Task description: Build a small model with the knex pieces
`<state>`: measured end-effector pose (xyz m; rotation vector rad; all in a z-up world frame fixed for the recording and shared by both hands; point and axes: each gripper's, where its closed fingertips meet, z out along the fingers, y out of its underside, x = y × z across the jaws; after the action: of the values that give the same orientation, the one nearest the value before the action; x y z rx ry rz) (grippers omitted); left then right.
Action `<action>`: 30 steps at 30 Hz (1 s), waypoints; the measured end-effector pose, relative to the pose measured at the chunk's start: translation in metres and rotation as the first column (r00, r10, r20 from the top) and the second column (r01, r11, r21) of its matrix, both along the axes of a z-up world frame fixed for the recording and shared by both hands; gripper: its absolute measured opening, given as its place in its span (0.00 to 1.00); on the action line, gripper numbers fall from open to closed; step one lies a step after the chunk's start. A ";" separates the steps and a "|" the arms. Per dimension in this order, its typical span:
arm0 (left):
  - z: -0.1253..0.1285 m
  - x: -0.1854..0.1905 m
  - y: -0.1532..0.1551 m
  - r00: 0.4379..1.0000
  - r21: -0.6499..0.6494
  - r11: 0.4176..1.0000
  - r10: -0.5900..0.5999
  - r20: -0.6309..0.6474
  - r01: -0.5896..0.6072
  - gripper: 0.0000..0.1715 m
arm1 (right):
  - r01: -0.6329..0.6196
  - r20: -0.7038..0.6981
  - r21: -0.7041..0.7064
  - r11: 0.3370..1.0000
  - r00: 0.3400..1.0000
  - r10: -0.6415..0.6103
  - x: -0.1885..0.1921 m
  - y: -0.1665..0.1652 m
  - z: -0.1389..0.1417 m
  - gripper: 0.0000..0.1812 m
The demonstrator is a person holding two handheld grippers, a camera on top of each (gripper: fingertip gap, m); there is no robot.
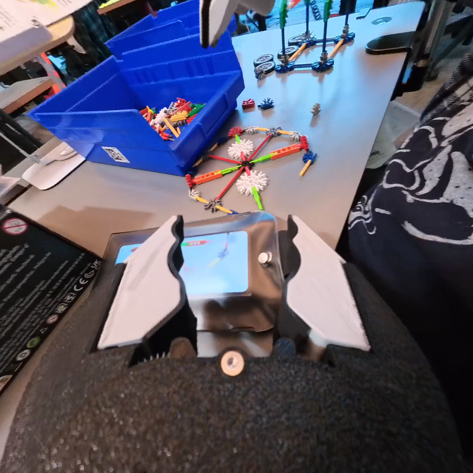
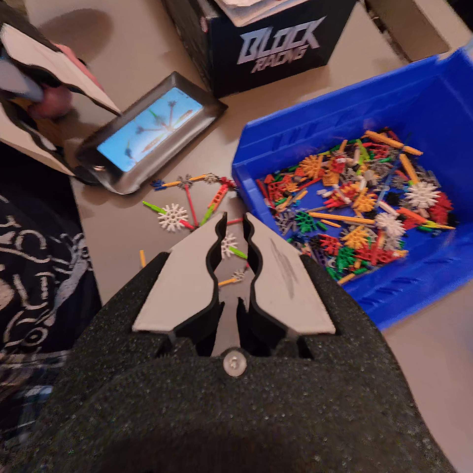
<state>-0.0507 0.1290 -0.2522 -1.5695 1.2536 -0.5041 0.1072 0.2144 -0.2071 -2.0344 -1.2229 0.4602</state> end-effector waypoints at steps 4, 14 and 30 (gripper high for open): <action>0.006 -0.009 0.016 0.998 0.043 0.997 0.056 0.022 -0.057 0.46 | 0.037 0.100 0.072 0.997 0.994 -0.044 0.017 0.026 0.010 0.09; 0.029 -0.039 0.074 0.968 0.158 0.957 0.227 0.110 -0.243 0.41 | -0.030 0.302 0.020 0.999 0.953 0.022 0.003 0.086 -0.019 0.12; 0.038 -0.059 0.112 0.936 0.188 0.931 0.270 0.228 -0.314 0.39 | 0.039 0.473 0.013 0.999 0.880 -0.040 0.051 0.196 -0.017 0.24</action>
<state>-0.1092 0.2410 -0.2145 -1.4455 0.8708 -0.3069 0.1583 0.4099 -0.2240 -2.2407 -1.4537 -0.0745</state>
